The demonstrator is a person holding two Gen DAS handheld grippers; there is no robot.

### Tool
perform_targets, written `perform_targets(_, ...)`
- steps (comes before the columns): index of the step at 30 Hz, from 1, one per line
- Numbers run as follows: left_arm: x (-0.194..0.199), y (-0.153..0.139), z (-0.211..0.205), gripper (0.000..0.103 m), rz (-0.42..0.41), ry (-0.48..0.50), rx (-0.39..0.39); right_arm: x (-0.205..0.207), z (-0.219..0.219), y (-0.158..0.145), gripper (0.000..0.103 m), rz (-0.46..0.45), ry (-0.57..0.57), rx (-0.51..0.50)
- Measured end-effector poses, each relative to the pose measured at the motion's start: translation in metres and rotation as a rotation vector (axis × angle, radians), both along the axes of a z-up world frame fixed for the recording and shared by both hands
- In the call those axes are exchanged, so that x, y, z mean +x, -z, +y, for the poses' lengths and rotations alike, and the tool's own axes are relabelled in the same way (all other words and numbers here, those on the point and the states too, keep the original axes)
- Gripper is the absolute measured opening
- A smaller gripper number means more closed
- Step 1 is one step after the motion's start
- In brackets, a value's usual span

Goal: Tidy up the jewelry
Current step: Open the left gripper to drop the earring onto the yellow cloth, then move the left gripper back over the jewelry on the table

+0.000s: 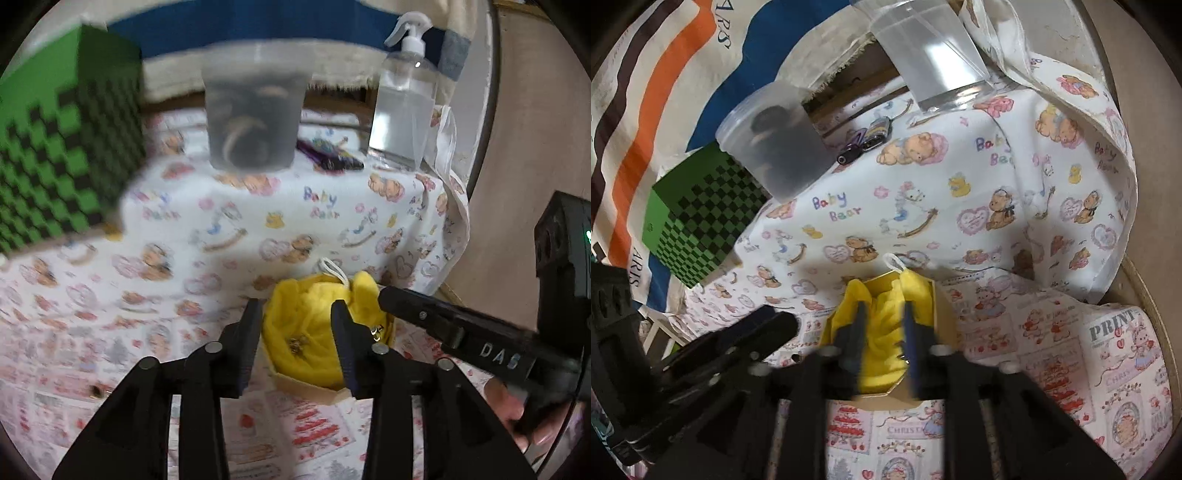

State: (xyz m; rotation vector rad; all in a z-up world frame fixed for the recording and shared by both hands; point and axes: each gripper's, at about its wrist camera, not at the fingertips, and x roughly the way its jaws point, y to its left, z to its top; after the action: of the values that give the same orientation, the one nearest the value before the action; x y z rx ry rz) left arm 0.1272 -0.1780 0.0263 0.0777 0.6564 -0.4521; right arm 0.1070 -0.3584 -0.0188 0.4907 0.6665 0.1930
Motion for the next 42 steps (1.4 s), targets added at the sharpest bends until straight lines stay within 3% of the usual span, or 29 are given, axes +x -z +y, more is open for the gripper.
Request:
perform_targets(8, -0.034, -0.032, 0.043, 0.039, -0.1, -0.081, 0.025, -0.02, 0.001, -0.022, 0.033, -0.072, 0.019, -0.002)
perform_targets(10, -0.044, -0.041, 0.059, 0.044, -0.128, -0.117, 0.016, -0.026, 0.006, -0.029, 0.033, -0.097, 0.018, -0.02)
perform_targets(15, -0.069, -0.056, 0.102, 0.079, -0.225, -0.212, 0.067, -0.04, 0.031, -0.041, 0.033, -0.147, -0.036, -0.076)
perform_targets(18, -0.079, -0.06, 0.134, 0.082, -0.25, -0.268, 0.046, -0.051, 0.05, -0.048, 0.038, -0.191, -0.059, -0.138)
perform_targets(20, -0.083, -0.059, 0.157, 0.085, -0.243, -0.293, 0.009, -0.058, 0.059, -0.051, 0.047, -0.218, -0.072, -0.17)
perform_targets(24, -0.09, -0.051, 0.182, 0.089, -0.272, -0.363, 0.021, -0.067, 0.077, -0.052, 0.059, -0.264, -0.076, -0.236)
perform_targets(36, -0.086, -0.014, 0.212, 0.089, -0.166, -0.411, 0.014, -0.067, 0.102, -0.036, 0.076, -0.244, -0.108, -0.308)
perform_targets(38, -0.081, -0.007, 0.214, 0.089, -0.143, -0.417, 0.026, -0.066, 0.104, -0.032, 0.085, -0.234, -0.109, -0.31)
perform_targets(42, -0.074, 0.007, 0.22, 0.089, -0.074, -0.442, 0.038, -0.062, 0.105, -0.026, 0.092, -0.211, -0.098, -0.315)
